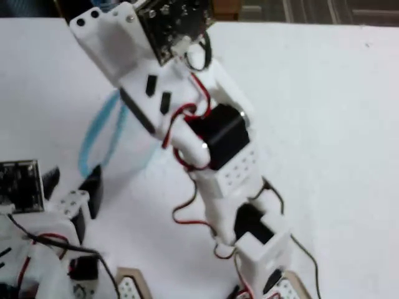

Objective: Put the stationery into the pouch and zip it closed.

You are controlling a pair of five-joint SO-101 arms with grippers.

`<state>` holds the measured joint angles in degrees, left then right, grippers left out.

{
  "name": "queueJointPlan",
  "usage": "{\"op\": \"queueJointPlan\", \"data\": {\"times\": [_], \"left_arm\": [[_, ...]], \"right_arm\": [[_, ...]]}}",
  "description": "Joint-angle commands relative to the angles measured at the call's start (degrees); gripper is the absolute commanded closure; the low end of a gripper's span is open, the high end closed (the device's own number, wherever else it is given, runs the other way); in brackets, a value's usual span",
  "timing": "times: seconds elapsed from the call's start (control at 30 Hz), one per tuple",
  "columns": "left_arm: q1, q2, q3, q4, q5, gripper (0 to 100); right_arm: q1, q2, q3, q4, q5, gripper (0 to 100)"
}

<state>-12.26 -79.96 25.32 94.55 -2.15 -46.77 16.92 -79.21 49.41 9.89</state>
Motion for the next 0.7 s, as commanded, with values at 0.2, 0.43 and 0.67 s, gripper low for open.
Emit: {"op": "queueJointPlan", "data": {"times": [0.2,0.43,0.67], "left_arm": [[10.7,0.6,-8.1,5.4,3.6,75],[12.1,0.6,-2.3,-0.4,3.7,76],[11.6,3.4,13.8,-10.0,-2.5,79]], "right_arm": [[-1.7,-2.0,-2.5,0.2,0.6,98.3],[-2.9,-2.7,-2.3,0.2,0.6,98.3],[-4.2,-7.5,-2.0,2.2,0.6,98.3]]}}
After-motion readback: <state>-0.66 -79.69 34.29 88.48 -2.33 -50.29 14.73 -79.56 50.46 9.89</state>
